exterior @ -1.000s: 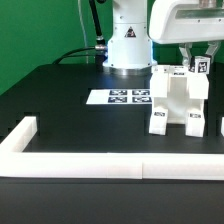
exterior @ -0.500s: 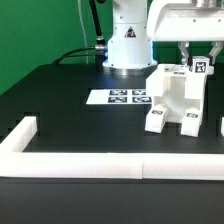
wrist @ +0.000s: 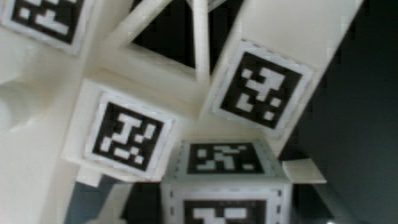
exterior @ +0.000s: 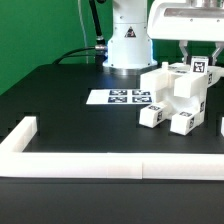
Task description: Assemble chair
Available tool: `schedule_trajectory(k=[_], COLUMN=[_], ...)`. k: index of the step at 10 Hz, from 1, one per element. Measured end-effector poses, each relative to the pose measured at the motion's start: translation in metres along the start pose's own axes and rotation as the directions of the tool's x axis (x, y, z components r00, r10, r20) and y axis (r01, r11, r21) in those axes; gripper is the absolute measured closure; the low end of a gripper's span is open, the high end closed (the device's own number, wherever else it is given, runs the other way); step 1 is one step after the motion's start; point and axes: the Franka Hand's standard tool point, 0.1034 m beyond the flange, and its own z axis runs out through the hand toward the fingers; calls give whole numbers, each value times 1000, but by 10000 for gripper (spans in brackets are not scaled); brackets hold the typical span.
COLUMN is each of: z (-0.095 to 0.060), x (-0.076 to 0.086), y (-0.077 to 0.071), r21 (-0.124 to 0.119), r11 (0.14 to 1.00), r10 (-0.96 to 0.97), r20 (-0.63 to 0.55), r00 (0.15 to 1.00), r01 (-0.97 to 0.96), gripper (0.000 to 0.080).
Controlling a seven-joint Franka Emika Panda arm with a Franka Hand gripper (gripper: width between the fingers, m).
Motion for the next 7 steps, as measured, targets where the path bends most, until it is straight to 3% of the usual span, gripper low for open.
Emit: schedule_trajectory(k=[1, 2, 3, 4, 5, 7], z=[0, 0, 0, 0, 0, -1], x=[0, 0, 0, 0, 0, 0], y=[0, 0, 0, -1, -1, -2], r21=[0, 0, -1, -5, -7, -10], r11=[999, 999, 998, 991, 970, 903], r10=[-32, -53, -60, -134, -244, -430], r20=[0, 0, 0, -2, -2, -4], r00=[999, 999, 998, 991, 970, 903], r01=[32, 53, 60, 134, 244, 430], gripper=[511, 433, 260, 260, 172, 154])
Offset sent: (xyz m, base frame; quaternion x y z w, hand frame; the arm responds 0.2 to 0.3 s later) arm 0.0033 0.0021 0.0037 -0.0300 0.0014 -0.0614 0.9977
